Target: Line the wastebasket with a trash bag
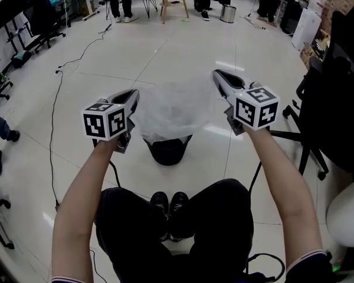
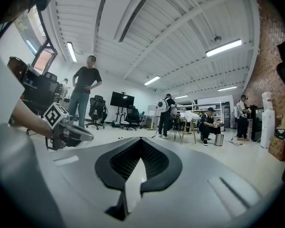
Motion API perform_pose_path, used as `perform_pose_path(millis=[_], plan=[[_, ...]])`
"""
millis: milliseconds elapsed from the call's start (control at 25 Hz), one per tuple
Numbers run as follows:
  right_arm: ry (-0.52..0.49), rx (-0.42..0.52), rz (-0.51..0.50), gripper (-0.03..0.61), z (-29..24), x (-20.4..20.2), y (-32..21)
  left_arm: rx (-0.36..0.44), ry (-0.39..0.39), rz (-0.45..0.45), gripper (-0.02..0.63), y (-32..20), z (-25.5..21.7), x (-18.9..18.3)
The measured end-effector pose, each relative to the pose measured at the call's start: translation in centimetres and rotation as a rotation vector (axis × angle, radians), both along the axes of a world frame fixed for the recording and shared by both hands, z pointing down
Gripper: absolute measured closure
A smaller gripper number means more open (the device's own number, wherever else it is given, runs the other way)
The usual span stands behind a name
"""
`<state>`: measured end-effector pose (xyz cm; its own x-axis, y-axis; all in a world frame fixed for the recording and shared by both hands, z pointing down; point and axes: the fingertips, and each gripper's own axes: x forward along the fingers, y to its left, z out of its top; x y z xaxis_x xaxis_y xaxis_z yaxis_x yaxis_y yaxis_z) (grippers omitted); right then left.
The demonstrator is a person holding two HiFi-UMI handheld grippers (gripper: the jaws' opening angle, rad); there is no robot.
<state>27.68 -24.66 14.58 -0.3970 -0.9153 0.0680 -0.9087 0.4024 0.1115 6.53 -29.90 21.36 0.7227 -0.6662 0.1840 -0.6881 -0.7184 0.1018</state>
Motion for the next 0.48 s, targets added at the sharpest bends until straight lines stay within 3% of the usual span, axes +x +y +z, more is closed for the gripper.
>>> perform_pose_path(millis=[480], plan=[[-0.016, -0.072, 0.008, 0.578, 4.3, -0.6, 0.5, -0.045, -0.035, -0.003, 0.603, 0.5, 3.2, -0.6]])
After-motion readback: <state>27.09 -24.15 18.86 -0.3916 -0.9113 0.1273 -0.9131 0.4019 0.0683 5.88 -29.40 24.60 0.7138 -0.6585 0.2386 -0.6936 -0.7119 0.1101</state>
